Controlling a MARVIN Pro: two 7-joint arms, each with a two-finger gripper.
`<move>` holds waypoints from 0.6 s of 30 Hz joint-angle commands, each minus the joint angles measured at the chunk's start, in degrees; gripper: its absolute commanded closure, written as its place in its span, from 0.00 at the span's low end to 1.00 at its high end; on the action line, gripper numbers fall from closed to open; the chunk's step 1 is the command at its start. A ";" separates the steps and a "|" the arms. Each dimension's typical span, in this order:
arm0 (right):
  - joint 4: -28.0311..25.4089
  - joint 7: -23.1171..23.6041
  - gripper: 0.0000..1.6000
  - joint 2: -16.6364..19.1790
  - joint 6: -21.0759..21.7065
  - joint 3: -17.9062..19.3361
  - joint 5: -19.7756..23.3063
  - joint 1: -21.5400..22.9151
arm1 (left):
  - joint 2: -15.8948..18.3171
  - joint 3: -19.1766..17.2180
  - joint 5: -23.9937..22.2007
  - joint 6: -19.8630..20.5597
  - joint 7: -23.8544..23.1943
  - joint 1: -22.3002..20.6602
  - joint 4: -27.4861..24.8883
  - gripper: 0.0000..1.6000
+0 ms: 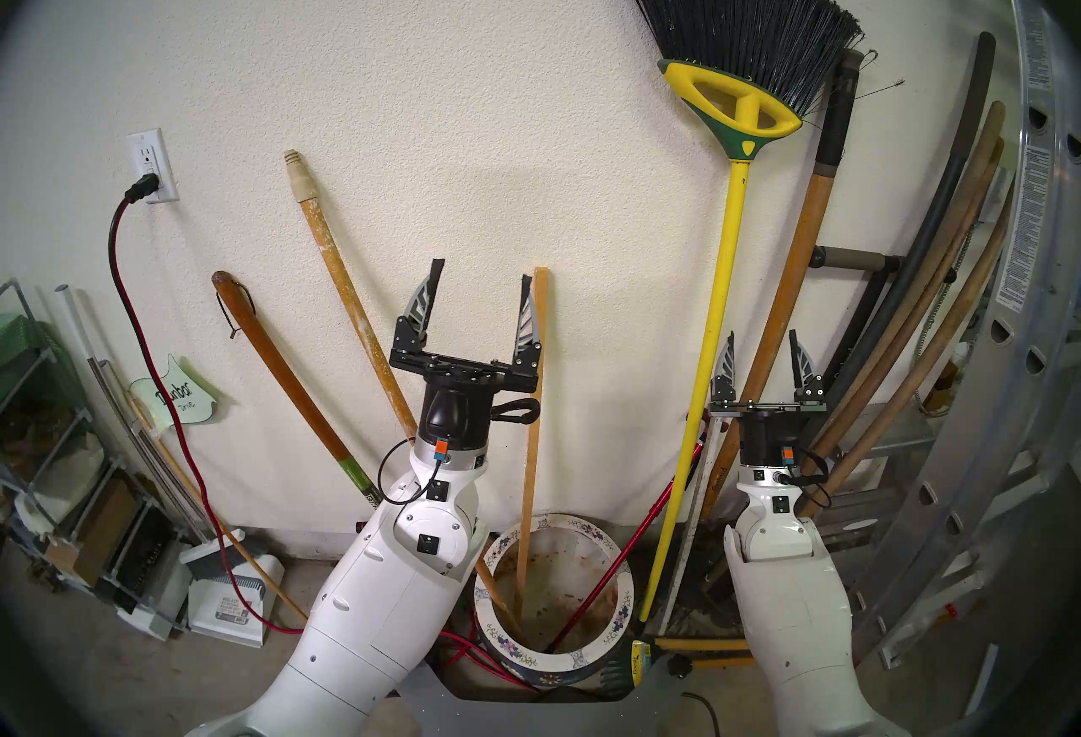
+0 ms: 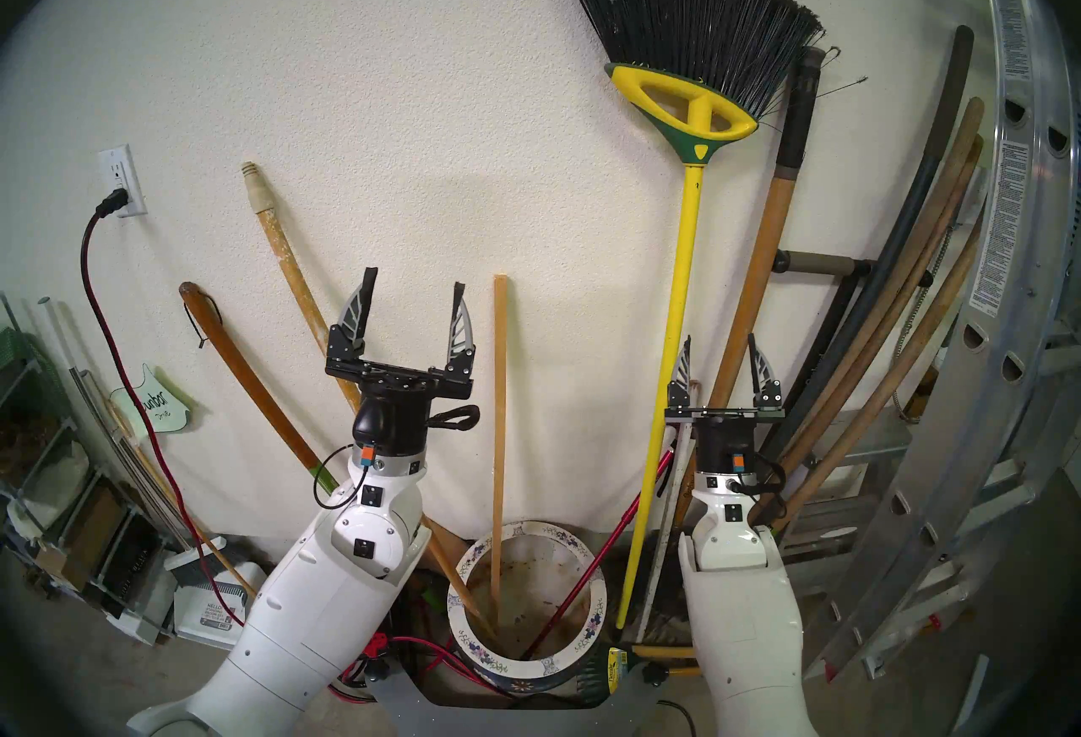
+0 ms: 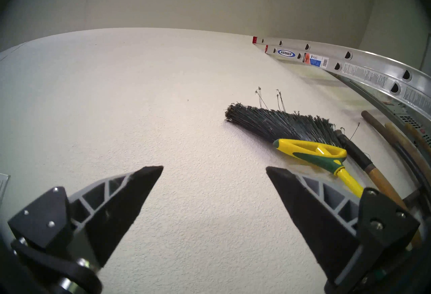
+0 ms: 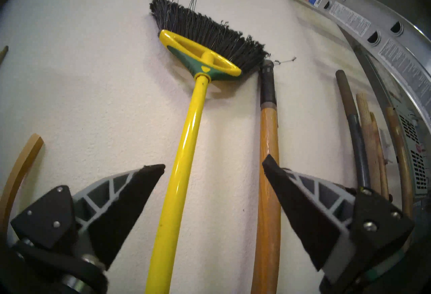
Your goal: Take wooden sticks or brooms out of the pot
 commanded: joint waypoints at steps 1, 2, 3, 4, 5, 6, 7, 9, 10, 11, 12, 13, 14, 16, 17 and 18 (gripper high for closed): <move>-7.01 -0.53 0.00 1.92 0.06 2.07 1.73 -3.27 | 1.26 -2.72 0.93 -0.14 1.09 0.54 -1.27 0.00; -7.43 -0.56 0.00 2.13 0.06 2.46 1.94 -3.57 | 1.40 -3.03 1.12 -0.14 1.23 0.62 -1.50 0.00; -9.64 -0.62 0.00 2.29 0.06 2.98 2.28 -4.42 | 1.59 -3.48 1.46 -0.14 1.43 0.76 -1.85 0.00; -11.60 -0.69 0.00 2.46 0.06 3.47 2.63 -5.16 | 1.78 -3.89 1.76 -0.14 1.63 0.92 -2.23 0.00; -11.23 -0.78 0.00 2.72 0.06 3.88 2.87 -5.23 | 1.95 -4.25 2.02 -0.14 1.80 1.07 -2.62 0.00; -11.25 -0.86 0.00 2.92 0.06 4.27 3.08 -5.34 | 2.12 -4.65 2.28 -0.14 1.97 1.19 -3.02 0.00; -12.84 -0.94 0.00 3.04 0.06 4.65 3.35 -5.93 | 2.31 -5.10 2.54 -0.14 2.17 1.32 -3.46 0.00; -14.49 -1.11 0.00 3.35 0.06 5.38 3.86 -6.61 | 2.69 -6.03 3.05 -0.14 2.58 1.63 -4.48 0.00; -15.56 -1.18 0.00 3.45 0.06 5.71 4.08 -7.01 | 2.89 -6.50 3.32 -0.14 2.78 1.76 -4.99 0.00; -16.45 -1.25 0.00 3.58 0.06 6.08 4.37 -7.48 | 3.09 -7.02 3.64 -0.14 2.99 1.97 -5.54 0.00; -17.34 -1.32 0.00 3.67 0.06 6.37 4.63 -7.96 | 3.29 -7.56 3.94 -0.14 3.20 2.16 -6.11 0.00; -18.48 -1.37 0.00 3.73 0.06 6.66 4.87 -8.49 | 3.55 -8.15 4.22 -0.14 3.39 2.31 -6.63 0.00; -18.93 -1.43 0.00 3.84 0.06 6.94 5.13 -8.91 | 3.82 -8.82 4.54 -0.14 3.62 2.51 -7.17 0.00; -20.58 -1.48 0.00 3.88 0.06 7.23 5.47 -9.67 | 4.08 -9.50 4.85 -0.14 3.85 2.76 -7.72 0.00; -20.67 -1.53 0.00 4.00 0.06 7.50 5.72 -10.05 | 4.37 -10.25 5.12 -0.14 4.07 2.97 -8.21 0.00; -23.48 -1.65 0.00 4.03 0.06 8.02 6.27 -11.29 | 5.00 -11.98 5.78 -0.14 4.53 3.20 -9.29 0.00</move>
